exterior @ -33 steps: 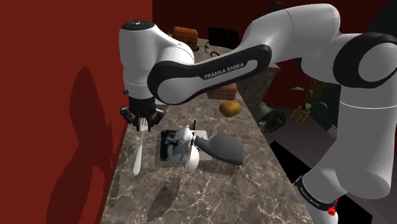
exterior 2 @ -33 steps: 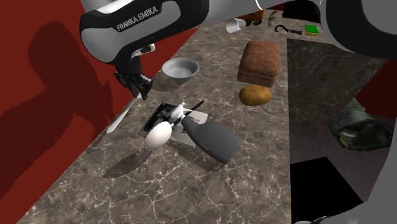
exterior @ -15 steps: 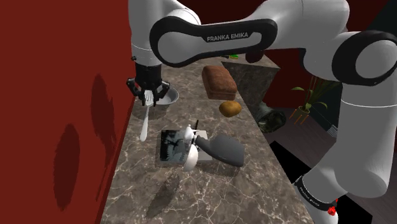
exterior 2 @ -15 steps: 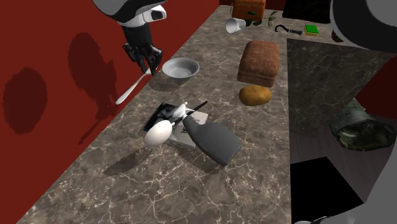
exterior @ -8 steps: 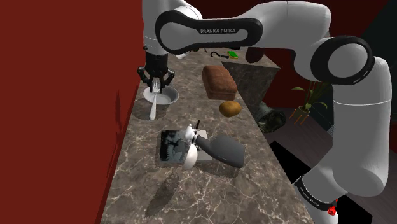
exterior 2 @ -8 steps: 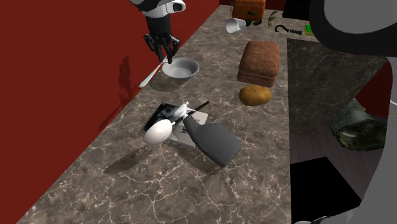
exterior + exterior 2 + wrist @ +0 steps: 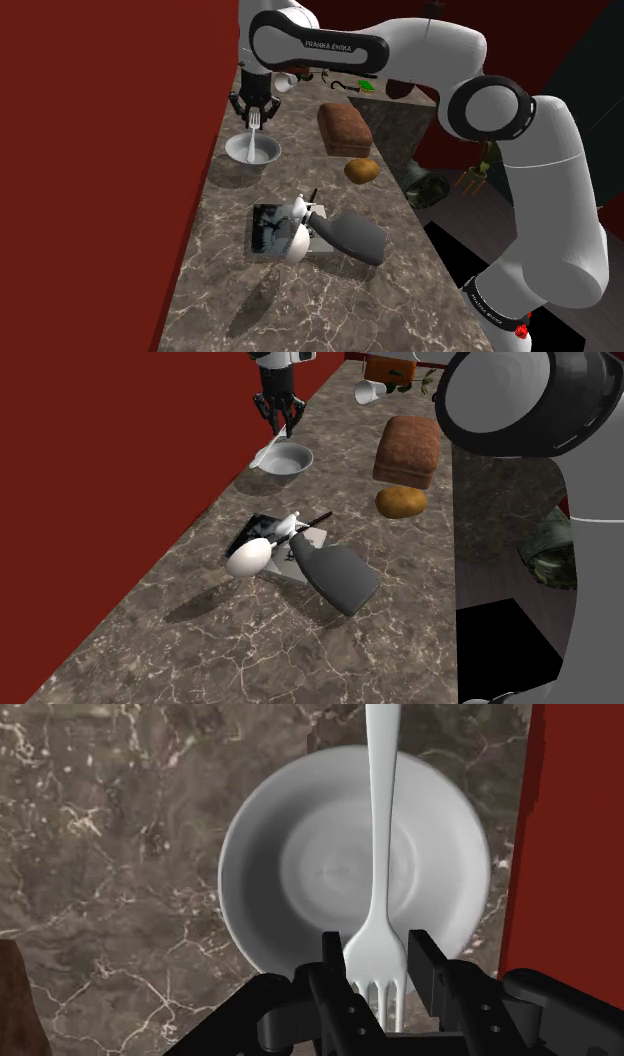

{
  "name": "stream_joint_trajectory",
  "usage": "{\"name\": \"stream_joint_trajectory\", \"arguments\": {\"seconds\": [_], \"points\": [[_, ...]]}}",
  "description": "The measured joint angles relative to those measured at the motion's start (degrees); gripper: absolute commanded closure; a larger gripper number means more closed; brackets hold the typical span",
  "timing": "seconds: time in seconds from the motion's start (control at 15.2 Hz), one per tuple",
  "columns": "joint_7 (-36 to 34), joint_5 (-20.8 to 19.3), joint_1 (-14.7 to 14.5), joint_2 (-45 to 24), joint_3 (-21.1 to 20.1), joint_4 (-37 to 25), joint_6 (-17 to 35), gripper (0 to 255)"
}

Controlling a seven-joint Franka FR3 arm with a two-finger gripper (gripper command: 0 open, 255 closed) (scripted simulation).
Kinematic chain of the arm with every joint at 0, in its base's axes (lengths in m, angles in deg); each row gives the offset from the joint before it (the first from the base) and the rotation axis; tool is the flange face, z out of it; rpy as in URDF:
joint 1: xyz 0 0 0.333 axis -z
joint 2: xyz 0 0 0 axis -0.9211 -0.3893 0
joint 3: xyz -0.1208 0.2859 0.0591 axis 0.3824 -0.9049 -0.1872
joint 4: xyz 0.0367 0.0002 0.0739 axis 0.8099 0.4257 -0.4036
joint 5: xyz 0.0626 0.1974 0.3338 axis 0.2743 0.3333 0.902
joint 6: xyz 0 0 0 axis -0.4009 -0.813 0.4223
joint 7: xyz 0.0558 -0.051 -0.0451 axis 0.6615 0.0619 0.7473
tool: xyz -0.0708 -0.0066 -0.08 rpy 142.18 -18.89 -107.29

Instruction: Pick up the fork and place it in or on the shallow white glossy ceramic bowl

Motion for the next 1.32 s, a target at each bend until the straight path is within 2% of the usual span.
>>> {"name": "stream_joint_trajectory", "arguments": {"seconds": [0.79, 1.25, 1.32], "points": [[-1.19, -0.76, 1.77, -0.9, 0.39, 7.96, 8.32, 255], [-1.23, -0.86, 1.86, -1.13, 0.47, 8.32, 8.91, 255], [-1.23, -0.86, 1.86, -1.13, 0.47, 8.32, 8.91, 0]]}}
